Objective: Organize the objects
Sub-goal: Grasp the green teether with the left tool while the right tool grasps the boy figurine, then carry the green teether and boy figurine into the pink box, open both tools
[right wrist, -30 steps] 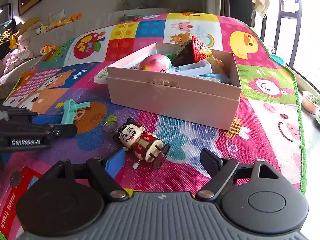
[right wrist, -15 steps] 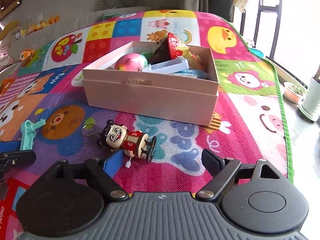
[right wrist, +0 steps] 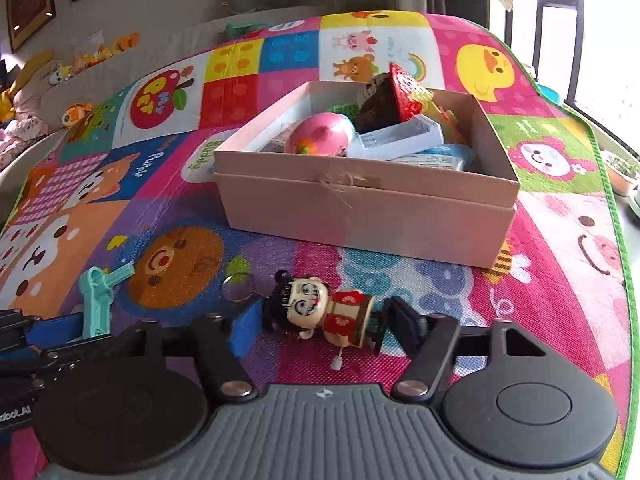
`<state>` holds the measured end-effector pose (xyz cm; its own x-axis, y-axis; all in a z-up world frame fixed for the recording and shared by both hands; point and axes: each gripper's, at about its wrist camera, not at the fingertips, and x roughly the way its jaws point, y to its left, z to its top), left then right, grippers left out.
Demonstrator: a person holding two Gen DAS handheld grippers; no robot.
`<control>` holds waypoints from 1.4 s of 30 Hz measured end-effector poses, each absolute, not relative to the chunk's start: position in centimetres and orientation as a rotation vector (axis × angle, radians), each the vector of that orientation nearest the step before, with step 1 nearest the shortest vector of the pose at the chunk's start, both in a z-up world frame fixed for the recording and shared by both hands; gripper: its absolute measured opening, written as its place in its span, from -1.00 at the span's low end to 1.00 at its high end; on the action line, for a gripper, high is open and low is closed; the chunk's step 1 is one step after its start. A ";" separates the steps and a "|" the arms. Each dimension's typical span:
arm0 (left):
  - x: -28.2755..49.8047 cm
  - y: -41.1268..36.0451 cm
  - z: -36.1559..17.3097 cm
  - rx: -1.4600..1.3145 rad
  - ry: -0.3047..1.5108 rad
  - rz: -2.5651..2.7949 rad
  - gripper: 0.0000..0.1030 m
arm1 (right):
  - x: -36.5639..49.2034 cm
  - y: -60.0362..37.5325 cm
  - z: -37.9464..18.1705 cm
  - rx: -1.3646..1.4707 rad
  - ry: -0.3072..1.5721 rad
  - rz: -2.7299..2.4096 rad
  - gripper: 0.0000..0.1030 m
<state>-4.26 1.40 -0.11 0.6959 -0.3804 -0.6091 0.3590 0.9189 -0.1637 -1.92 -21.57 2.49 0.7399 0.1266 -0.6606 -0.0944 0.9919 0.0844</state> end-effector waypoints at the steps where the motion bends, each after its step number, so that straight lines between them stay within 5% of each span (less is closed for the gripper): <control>1: -4.3 1.3 -0.1 -0.029 0.687 -0.410 -0.27 | -2.4 -21.6 2.8 0.031 0.712 0.129 0.27; 29: -6.3 0.0 4.6 -0.065 0.641 -0.581 -0.41 | -10.6 -25.9 8.2 0.003 0.496 0.130 0.27; 36: 2.0 -5.8 11.1 0.015 0.416 -0.643 -0.40 | -10.8 -26.3 7.9 0.012 0.495 0.111 0.27; 42: 11.8 -10.1 9.2 -0.075 0.531 -0.635 -0.41 | -10.4 -26.8 8.1 0.015 0.504 0.064 0.27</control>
